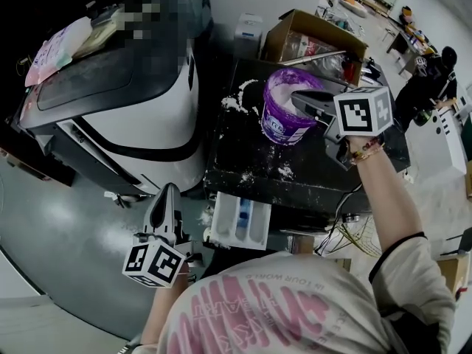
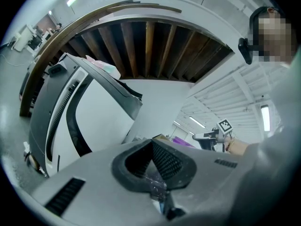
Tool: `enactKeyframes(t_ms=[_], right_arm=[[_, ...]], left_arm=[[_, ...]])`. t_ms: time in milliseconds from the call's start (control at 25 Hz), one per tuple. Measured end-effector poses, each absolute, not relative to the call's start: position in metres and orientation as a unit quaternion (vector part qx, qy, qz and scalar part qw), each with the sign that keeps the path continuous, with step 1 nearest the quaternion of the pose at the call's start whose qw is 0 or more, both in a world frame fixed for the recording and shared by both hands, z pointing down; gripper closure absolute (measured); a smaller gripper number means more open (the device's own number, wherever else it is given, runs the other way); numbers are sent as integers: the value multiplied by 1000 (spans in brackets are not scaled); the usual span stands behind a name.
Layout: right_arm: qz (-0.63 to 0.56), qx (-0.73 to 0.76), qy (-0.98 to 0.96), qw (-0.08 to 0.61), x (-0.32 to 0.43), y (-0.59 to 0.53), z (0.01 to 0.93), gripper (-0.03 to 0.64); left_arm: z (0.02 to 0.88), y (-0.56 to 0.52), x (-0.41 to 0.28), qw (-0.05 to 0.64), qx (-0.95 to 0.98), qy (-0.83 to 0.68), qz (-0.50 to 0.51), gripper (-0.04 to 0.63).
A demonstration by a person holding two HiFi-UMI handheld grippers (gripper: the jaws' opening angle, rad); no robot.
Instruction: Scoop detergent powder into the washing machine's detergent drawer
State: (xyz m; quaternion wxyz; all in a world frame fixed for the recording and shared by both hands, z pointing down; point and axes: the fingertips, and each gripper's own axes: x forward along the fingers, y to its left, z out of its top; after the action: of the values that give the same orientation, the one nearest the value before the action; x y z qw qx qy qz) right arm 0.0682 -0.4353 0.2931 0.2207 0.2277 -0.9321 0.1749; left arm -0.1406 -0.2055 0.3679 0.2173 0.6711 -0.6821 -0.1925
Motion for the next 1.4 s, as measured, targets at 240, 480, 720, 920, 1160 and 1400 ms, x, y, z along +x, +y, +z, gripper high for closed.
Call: enactKeyframes(t_ms=[240, 480, 720, 920, 1160, 1400], right_arm=[[307, 269, -910, 72, 94, -448, 283, 615], [374, 311, -873, -20, 123, -453, 287, 617], [419, 336, -838, -95, 140, -448, 293, 615], [433, 349, -821, -127, 150, -446, 299, 615], [465, 373, -781, -185, 160, -448, 307, 617], [490, 356, -762, -230, 148, -445, 312, 617]], left_arm=[[363, -202, -141, 210, 676, -681, -187, 595], [356, -199, -132, 203, 684, -675, -188, 595], [347, -196, -125, 196, 689, -671, -189, 595], [346, -194, -131, 196, 687, -676, -183, 595], [342, -194, -134, 199, 694, -668, -179, 594], [340, -192, -124, 183, 697, -673, -165, 595]])
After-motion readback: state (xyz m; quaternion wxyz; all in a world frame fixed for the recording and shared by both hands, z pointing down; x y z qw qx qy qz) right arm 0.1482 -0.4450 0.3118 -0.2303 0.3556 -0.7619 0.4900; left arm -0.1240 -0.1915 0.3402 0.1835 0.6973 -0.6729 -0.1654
